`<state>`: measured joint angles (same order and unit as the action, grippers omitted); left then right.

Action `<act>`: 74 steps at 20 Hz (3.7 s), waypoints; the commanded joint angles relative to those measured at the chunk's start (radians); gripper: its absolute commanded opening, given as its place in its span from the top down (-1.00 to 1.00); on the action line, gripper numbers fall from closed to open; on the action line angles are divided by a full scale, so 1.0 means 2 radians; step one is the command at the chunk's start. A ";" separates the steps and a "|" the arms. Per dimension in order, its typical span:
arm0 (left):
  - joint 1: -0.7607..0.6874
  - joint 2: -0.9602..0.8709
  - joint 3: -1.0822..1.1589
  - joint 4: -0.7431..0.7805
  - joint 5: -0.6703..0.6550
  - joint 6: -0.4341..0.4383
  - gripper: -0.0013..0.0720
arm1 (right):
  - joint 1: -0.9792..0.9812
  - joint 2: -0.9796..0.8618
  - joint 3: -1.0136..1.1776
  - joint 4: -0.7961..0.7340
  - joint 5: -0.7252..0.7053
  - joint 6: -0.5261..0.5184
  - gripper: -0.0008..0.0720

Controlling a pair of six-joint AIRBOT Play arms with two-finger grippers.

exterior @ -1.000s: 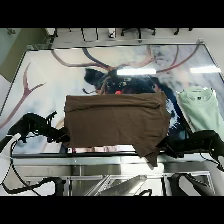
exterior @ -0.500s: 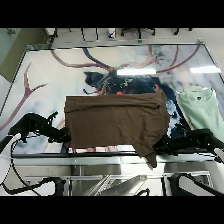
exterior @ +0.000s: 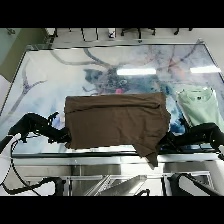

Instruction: Fold the shirts.

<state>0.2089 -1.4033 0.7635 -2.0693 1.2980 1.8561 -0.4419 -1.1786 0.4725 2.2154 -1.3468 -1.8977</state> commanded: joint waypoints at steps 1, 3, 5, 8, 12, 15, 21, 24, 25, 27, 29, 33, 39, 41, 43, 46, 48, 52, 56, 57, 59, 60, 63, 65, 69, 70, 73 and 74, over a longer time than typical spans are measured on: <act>0.000 0.000 0.000 0.000 0.001 0.001 0.92 | 0.000 -0.001 0.000 -0.042 -0.004 0.024 -0.34; 0.000 0.000 0.000 0.000 -0.001 0.001 0.92 | 0.001 -0.007 -0.005 -0.042 0.007 0.024 -0.34; 0.000 0.000 0.000 0.000 -0.006 0.001 0.92 | 0.002 -0.019 -0.008 -0.026 0.026 0.017 -0.34; 0.000 0.000 0.000 0.000 -0.008 0.001 0.92 | 0.002 -0.042 -0.011 0.039 0.040 -0.023 -0.34; 0.000 0.000 0.000 -0.001 -0.008 0.001 0.92 | 0.021 -0.074 -0.011 0.056 0.049 -0.037 -0.34; 0.000 0.000 0.000 -0.001 -0.005 0.001 0.92 | 0.045 -0.090 -0.011 0.062 0.047 -0.041 -0.28; 0.009 0.004 0.000 0.001 0.031 -0.002 0.92 | 0.044 -0.052 -0.006 0.062 0.024 -0.043 0.92; 0.039 0.036 0.000 0.045 0.054 -0.033 0.93 | -0.003 0.041 0.000 0.007 0.005 0.034 0.93; 0.050 0.049 0.000 0.074 0.062 -0.046 0.92 | -0.017 0.076 0.000 -0.042 -0.003 0.083 0.93; 0.077 0.068 0.000 0.131 0.084 -0.056 0.92 | -0.032 0.126 0.000 -0.131 -0.030 0.135 0.92; 0.101 0.069 0.000 0.139 0.095 -0.056 0.92 | -0.033 0.152 0.000 -0.152 -0.029 0.136 0.92; 0.105 0.070 0.024 0.085 0.098 -0.057 0.92 | -0.031 0.155 0.031 -0.066 -0.001 0.086 0.92; 0.003 0.033 0.177 0.049 0.063 -0.107 0.93 | 0.037 0.043 0.142 0.058 0.117 0.043 0.92; -0.017 -0.008 0.228 0.072 0.063 -0.137 0.93 | 0.063 -0.020 0.192 0.060 0.142 0.032 0.92; -0.030 -0.050 0.270 0.094 0.060 -0.160 0.93 | 0.078 -0.076 0.238 0.060 0.157 0.023 0.92; -0.048 -0.111 0.327 0.096 0.058 -0.166 0.93 | 0.083 -0.144 0.292 0.060 0.170 0.017 0.92; -0.057 -0.145 0.355 0.097 0.056 -0.166 0.93 | 0.085 -0.173 0.311 0.060 0.172 0.006 0.92; -0.065 -0.188 0.380 0.096 0.054 -0.166 0.93 | 0.085 -0.195 0.313 0.059 0.168 -0.010 0.89; -0.065 -0.209 0.417 0.091 0.082 -0.166 -0.89 | 0.075 -0.192 0.338 0.051 0.102 -0.017 -0.33; -0.065 -0.210 0.429 0.091 0.098 -0.166 -0.95 | 0.067 -0.192 0.355 0.032 0.073 -0.017 -0.42; -0.064 -0.210 0.455 0.097 0.143 -0.166 -0.95 | 0.046 -0.192 0.385 -0.022 0.029 -0.017 -0.44; -0.064 -0.210 0.469 0.101 0.165 -0.166 -0.95 | 0.036 -0.192 0.388 -0.037 0.021 -0.017 -0.88; -0.064 -0.210 0.500 0.113 0.223 -0.166 -0.95 | 0.014 -0.214 0.387 -0.049 -0.013 -0.046 -0.97; -0.065 -0.196 0.490 0.112 0.233 -0.166 -0.94 | 0.012 -0.241 0.387 -0.047 -0.031 -0.078 -0.98; -0.068 -0.146 0.426 0.112 0.220 -0.166 -0.94 | 0.012 -0.287 0.388 0.013 -0.046 -0.140 -0.98; -0.068 -0.131 0.405 0.110 0.213 -0.166 -0.94 | 0.012 -0.297 0.388 0.026 -0.046 -0.147 -0.98; -0.068 -0.081 0.348 0.103 0.184 -0.166 -0.94 | 0.019 -0.318 0.389 0.038 -0.016 -0.151 -0.97; -0.071 -0.063 0.330 0.090 0.168 -0.166 -0.94 | 0.024 -0.321 0.389 0.038 -0.006 -0.151 -0.96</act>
<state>0.0723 -1.6157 1.5200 -1.8572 1.6970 1.5223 -0.4088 -1.7813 1.2503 2.2742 -1.4197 -2.1681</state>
